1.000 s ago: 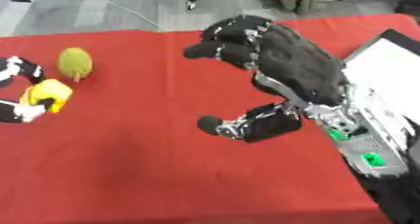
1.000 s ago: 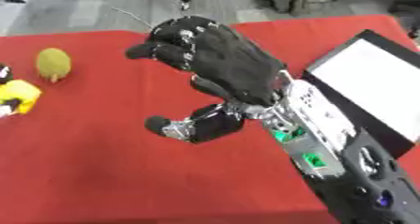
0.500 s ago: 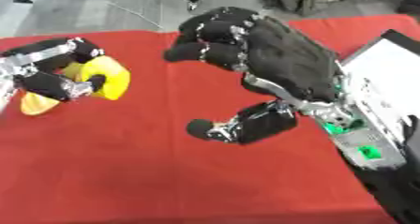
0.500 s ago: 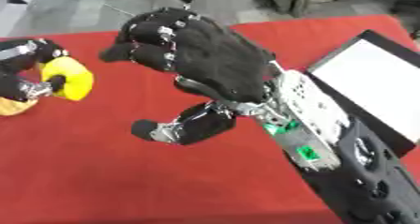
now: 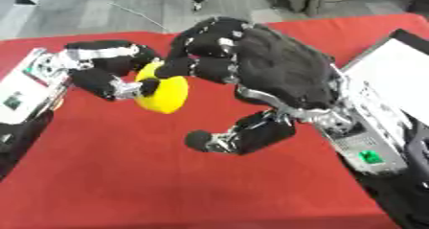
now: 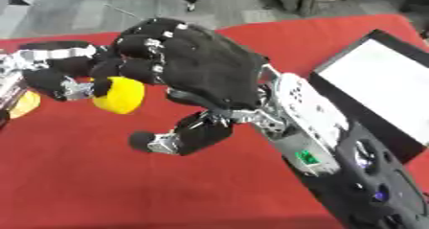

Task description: Pick up the objects with one hand, pass them to the other hand, and then place them into the box on the other side of the table.

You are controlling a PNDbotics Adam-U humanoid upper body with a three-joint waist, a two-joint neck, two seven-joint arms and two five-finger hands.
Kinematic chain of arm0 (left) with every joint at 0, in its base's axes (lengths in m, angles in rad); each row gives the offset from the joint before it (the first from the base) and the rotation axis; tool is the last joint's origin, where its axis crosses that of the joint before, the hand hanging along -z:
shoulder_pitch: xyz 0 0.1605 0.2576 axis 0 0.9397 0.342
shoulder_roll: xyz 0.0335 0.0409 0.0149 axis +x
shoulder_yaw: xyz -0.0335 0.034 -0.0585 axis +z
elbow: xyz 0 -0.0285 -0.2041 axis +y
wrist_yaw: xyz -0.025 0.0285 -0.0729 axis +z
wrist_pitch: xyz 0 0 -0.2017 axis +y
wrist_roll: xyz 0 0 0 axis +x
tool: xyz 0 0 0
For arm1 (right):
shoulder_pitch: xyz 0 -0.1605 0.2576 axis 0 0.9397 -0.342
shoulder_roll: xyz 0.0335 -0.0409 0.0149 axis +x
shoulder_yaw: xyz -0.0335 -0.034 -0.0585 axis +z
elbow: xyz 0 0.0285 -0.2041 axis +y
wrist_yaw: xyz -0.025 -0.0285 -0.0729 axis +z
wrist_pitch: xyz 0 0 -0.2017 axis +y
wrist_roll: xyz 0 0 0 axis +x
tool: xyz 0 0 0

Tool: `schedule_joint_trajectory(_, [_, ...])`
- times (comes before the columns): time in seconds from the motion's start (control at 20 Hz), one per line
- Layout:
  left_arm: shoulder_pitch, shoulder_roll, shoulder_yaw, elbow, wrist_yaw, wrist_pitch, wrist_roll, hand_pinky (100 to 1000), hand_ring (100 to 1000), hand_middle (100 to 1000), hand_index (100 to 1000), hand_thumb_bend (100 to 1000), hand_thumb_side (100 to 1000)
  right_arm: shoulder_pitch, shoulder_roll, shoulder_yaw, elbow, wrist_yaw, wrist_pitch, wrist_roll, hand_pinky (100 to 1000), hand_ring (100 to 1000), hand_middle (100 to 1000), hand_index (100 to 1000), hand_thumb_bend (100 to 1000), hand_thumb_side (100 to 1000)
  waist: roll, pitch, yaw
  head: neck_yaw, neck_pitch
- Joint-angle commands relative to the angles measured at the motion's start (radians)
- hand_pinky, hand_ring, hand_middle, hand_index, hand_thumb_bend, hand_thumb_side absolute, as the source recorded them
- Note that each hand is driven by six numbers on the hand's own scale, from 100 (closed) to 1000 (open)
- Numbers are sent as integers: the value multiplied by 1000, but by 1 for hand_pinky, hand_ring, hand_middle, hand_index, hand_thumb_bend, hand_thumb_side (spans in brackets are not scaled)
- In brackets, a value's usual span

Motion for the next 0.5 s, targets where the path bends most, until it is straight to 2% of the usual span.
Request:
schedule_joint_trajectory(0.05, [-26,4,-3,-27,16,23,-12,706,568,512,608,100,479,-7,5,-3,-21,28,6,22,804,811,738,842,399,378,2,-19,2,-4,-3])
schedule_joint_trajectory(0.5, [-29,-12,-13,-29,22,46,-34,707,570,513,609,100,493,9,19,-5,8,160,40,60,811,812,753,845,400,367,12,-16,5,-13,-3])
